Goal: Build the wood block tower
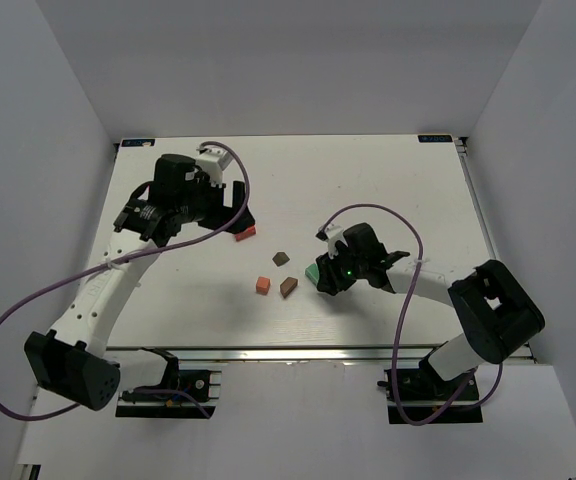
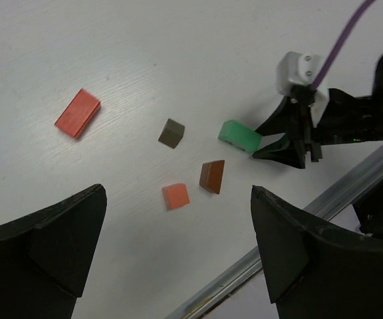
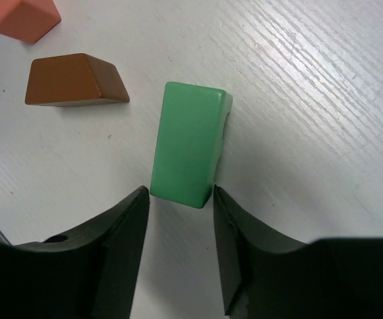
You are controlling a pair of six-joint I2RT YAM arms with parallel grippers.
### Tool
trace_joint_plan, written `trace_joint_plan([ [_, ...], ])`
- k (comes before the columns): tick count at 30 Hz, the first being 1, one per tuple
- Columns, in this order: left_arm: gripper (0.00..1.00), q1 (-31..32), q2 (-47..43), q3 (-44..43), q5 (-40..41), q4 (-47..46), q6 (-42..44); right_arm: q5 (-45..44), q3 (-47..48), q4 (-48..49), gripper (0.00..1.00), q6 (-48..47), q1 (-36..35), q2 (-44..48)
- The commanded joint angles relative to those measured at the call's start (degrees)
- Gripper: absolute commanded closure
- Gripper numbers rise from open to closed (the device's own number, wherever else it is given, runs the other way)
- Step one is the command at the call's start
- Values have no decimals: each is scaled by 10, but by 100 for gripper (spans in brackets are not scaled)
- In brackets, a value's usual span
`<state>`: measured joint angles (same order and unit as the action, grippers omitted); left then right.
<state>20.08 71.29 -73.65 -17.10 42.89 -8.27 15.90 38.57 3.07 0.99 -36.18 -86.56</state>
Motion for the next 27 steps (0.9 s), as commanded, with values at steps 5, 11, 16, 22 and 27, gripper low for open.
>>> trace_joint_plan([
  [5, 2, 24, 16, -73, -72, -39, 99, 11, 19, 26, 59, -32, -1, -4],
  [11, 2, 32, 54, -103, -47, -15, 103, 11, 27, 25, 39, -15, -1, -18],
  [16, 2, 39, 67, -99, -21, -1, 100, 2, 25, 34, 38, -17, -2, -24],
  [22, 2, 44, 60, -79, -28, -12, 121, -4, 22, 55, 58, -23, -2, -18],
  [27, 2, 59, 102, -91, -71, -11, 156, 10, 40, 31, 70, -33, -2, -5],
])
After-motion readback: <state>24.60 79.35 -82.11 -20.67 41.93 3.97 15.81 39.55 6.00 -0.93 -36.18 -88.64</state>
